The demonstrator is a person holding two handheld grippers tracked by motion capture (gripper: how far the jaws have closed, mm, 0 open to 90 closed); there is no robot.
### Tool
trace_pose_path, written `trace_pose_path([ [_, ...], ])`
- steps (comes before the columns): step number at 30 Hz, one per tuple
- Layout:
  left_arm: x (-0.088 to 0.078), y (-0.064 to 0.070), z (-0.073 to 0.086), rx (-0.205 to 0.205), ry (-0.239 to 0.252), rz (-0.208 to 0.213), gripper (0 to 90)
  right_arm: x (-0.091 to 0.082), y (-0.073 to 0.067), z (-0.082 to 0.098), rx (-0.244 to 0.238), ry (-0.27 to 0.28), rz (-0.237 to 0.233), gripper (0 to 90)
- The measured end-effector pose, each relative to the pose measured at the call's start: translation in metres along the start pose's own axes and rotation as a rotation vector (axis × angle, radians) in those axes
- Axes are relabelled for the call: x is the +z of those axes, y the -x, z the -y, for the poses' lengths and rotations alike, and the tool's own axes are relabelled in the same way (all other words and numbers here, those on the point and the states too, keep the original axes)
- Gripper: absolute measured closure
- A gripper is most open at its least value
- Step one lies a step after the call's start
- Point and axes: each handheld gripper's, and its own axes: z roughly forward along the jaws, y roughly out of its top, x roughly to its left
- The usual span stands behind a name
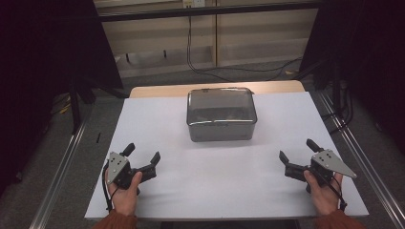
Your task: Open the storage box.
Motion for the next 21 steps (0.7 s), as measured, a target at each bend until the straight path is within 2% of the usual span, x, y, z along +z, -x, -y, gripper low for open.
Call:
trace_pose_path([
  [4, 0.0011, 0.0005, -0.0001, -0.012, -0.009, 0.009, 3.2, 0.0007, -0.0021, 0.0002, 0.010, -0.003, -0.028, 0.2],
  [11, 0.0042, -0.0004, 0.0006, -0.016, -0.024, 0.021, 3.2, 0.0021, -0.0049, 0.0000, 0.007, -0.015, -0.050, 0.2],
  [15, 0.0054, 0.0007, 0.0013, -0.004, -0.035, 0.026, 3.2, 0.0030, -0.0067, -0.0009, 0.035, -0.023, -0.062, 0.3],
  [21, 0.0057, 0.0012, 0.0017, -0.005, -0.019, 0.039, 3.2, 0.0060, -0.0086, -0.0020, 0.037, -0.024, -0.086, 0.5],
])
